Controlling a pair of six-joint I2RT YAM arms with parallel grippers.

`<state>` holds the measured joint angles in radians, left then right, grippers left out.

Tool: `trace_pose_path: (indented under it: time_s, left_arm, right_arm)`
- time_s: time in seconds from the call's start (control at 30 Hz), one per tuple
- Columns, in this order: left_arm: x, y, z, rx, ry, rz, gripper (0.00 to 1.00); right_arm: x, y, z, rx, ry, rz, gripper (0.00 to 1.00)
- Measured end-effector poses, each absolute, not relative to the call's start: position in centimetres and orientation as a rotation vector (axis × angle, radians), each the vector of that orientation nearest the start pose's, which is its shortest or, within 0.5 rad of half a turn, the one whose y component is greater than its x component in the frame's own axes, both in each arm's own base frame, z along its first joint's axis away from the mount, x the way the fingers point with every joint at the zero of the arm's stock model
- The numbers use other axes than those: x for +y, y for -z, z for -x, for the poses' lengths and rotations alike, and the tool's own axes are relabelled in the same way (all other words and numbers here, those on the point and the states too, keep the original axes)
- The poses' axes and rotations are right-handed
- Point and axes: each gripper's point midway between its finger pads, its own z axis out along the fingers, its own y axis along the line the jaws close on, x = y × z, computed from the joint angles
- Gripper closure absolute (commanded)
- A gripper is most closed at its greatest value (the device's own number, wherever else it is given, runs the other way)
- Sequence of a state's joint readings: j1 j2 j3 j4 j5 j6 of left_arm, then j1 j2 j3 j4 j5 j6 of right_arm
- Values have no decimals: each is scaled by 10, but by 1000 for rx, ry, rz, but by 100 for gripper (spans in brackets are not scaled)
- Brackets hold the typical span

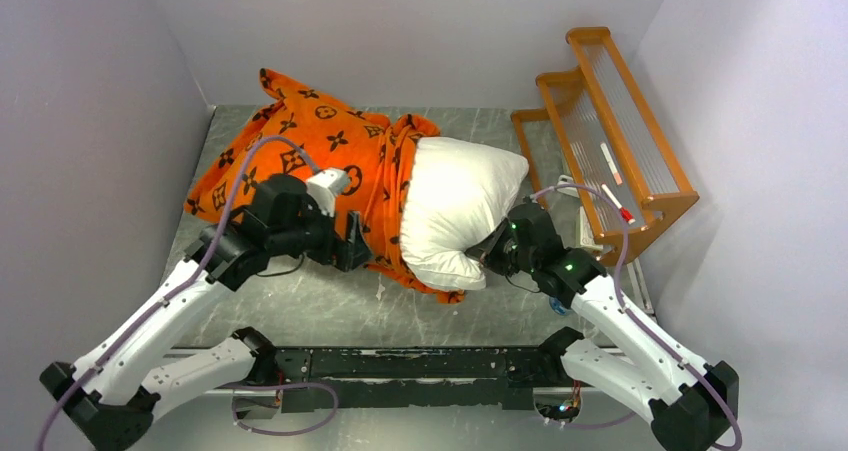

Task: Remove the pillowcase from the pillow
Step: Remove the pillow from the pillowcase.

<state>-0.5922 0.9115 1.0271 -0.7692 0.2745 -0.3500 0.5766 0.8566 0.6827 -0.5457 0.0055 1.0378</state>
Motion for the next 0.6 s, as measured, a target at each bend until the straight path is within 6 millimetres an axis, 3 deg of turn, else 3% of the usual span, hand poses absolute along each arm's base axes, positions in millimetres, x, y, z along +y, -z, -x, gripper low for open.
trace_pose_path:
  time_s: [0.1, 0.23, 0.47, 0.6]
  left_arm:
    - [-222, -226, -165, 2289, 831, -496, 9]
    - [-240, -207, -155, 2310, 829, -482, 14]
    - [-258, -179, -171, 2323, 756, -346, 16]
    - [-274, -167, -184, 2323, 746, -296, 28]
  right_arm:
    - [179, -146, -205, 2395, -808, -538, 100]
    - [181, -145, -206, 2409, -817, -518, 100]
    - [183, -146, -204, 2419, -835, -500, 100]
    - [183, -148, -204, 2417, -843, -496, 100]
